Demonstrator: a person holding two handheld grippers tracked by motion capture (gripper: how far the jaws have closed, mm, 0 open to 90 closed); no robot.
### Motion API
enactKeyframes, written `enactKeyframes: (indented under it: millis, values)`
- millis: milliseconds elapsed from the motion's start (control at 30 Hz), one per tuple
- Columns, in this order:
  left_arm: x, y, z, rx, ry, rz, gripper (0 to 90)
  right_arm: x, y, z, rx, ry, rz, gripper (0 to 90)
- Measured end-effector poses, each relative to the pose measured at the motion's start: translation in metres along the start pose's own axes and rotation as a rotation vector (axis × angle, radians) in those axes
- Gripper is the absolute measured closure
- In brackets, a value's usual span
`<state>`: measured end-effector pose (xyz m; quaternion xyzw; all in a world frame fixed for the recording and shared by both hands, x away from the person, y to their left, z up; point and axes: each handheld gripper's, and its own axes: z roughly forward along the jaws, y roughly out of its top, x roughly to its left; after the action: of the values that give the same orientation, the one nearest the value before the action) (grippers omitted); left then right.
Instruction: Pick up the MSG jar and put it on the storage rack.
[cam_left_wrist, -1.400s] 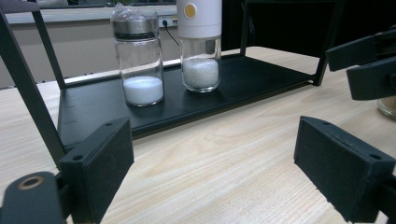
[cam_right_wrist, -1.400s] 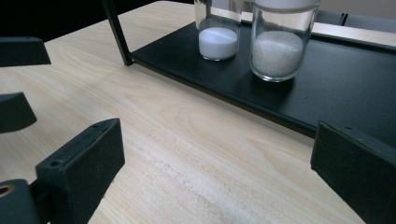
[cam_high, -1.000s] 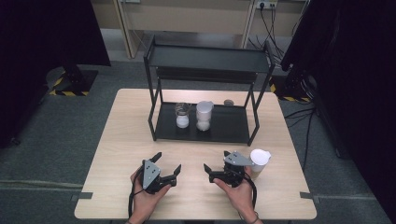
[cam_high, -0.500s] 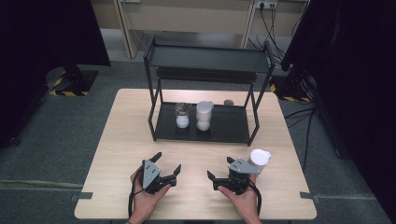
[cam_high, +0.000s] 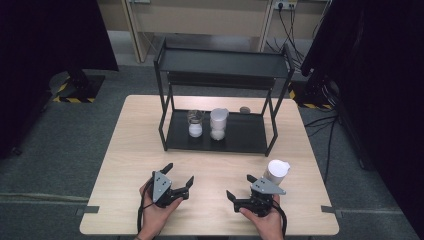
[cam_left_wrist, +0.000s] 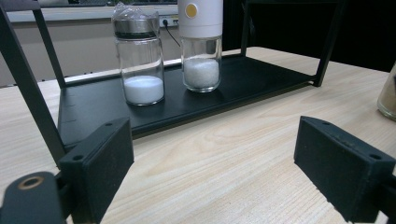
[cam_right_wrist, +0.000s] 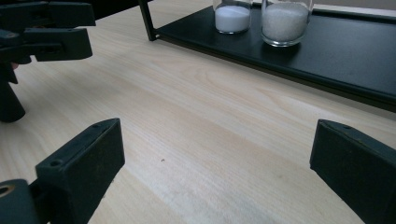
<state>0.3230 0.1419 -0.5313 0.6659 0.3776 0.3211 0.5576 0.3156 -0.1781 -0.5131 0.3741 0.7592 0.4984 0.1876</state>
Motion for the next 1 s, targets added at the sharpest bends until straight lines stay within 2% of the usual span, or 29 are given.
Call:
enactKeyframes:
  millis: [267,600,1000]
  values:
    - [0.0,0.0,0.0,0.001,0.0,-0.002,11.6,0.002,-0.007,-0.013,0.01,0.012,-0.011,3.5]
    - [0.0,0.0,0.0,0.003,0.0,-0.001,11.6,0.005,-0.021,-0.032,0.019,0.023,0.0,3.6]
    - [0.0,0.0,0.0,0.003,0.0,-0.002,11.6,0.002,-0.034,-0.06,0.03,0.003,0.008,3.7]
